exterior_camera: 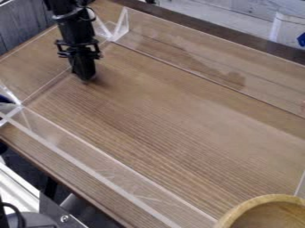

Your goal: Remove the green block from inside the brown bowl and put it on the table

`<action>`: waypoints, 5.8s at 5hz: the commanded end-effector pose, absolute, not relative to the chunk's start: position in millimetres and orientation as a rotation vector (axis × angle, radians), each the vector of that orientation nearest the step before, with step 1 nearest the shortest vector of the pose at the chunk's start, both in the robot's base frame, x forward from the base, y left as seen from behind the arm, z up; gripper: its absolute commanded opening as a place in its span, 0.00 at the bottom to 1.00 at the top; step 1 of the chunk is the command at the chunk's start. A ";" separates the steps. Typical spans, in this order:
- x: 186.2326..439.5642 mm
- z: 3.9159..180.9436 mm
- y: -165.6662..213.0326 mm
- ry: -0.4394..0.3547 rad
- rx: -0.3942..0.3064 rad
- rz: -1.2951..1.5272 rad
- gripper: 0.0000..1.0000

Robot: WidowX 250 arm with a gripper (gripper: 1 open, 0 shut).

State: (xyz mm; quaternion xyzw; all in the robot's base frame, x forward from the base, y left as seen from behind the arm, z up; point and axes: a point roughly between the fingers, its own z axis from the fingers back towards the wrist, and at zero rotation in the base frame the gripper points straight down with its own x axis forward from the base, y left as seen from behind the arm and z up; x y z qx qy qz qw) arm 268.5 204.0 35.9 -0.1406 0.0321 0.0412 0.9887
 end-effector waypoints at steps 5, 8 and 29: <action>279.4 42.4 208.7 0.012 -0.055 0.128 0.00; 276.1 31.0 205.8 0.039 -0.117 0.100 0.00; 260.3 76.4 165.4 -0.029 0.055 0.112 1.00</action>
